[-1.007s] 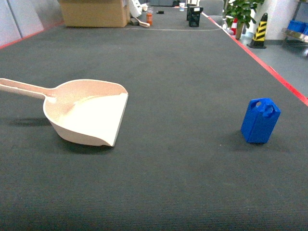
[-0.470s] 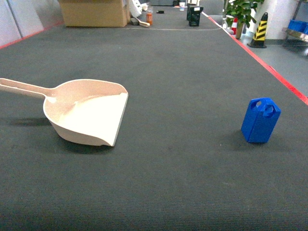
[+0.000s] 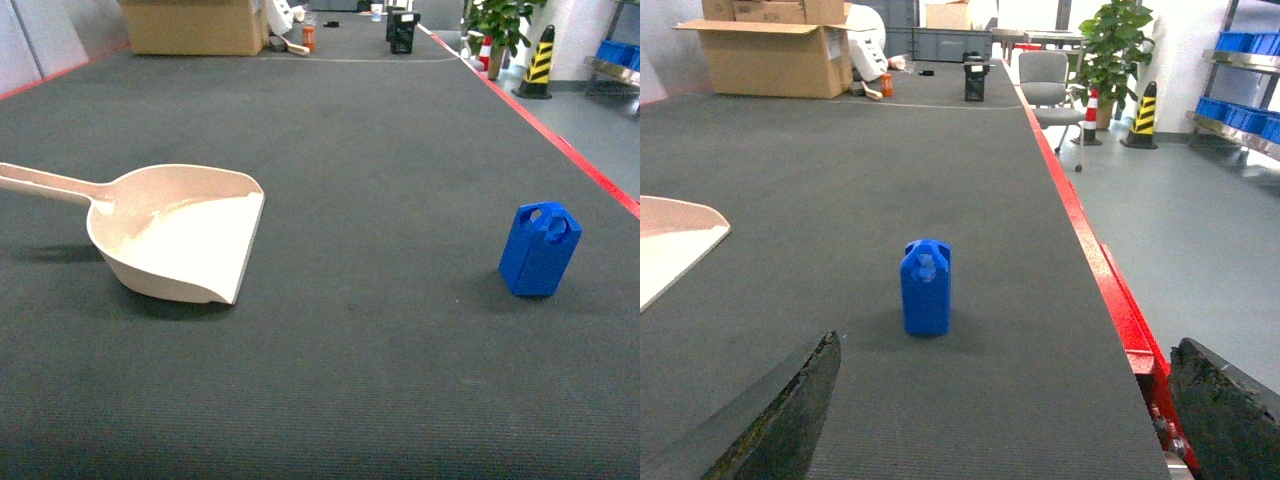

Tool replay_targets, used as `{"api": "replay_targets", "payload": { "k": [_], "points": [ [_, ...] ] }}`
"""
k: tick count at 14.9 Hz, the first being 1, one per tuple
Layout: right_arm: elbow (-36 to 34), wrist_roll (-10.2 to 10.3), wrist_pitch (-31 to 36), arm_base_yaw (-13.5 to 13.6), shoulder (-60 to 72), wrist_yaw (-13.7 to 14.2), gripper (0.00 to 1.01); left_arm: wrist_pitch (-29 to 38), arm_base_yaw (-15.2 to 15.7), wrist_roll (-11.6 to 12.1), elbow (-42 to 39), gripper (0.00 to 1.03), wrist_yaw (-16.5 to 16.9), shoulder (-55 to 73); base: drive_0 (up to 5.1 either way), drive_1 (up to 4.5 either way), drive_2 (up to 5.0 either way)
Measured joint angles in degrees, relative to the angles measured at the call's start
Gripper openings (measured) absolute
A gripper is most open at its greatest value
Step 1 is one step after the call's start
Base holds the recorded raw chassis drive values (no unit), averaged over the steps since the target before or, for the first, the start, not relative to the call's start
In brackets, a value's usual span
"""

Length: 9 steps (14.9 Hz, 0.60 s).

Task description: Place part in tray to right shelf

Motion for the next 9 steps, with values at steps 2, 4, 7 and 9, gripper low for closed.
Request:
{"api": "replay_targets", "payload": {
  "k": [2, 4, 7, 9],
  "points": [
    [0.0, 0.0, 0.0, 0.0, 0.0, 0.0, 0.98, 0.9, -0.1, -1.4, 3.7, 0.98, 0.2, 6.1, 0.0, 0.0, 0.0],
    [0.0, 0.0, 0.0, 0.0, 0.0, 0.0, 0.98, -1.9, -0.5, -2.5, 13.6, 0.98, 0.2, 12.9, 0.0, 0.0, 0.0],
    [0.0, 0.0, 0.0, 0.0, 0.0, 0.0, 0.98, -7.1, -0.3, -3.8, 25.6, 0.98, -0.3, 21.0, 0.0, 0.0, 0.0],
    [0.0, 0.0, 0.0, 0.0, 0.0, 0.0, 0.98, -10.5, -0.2, -4.3, 32.4, 0.98, -0.5, 24.5, 0.0, 0.0, 0.0]
  ]
}}
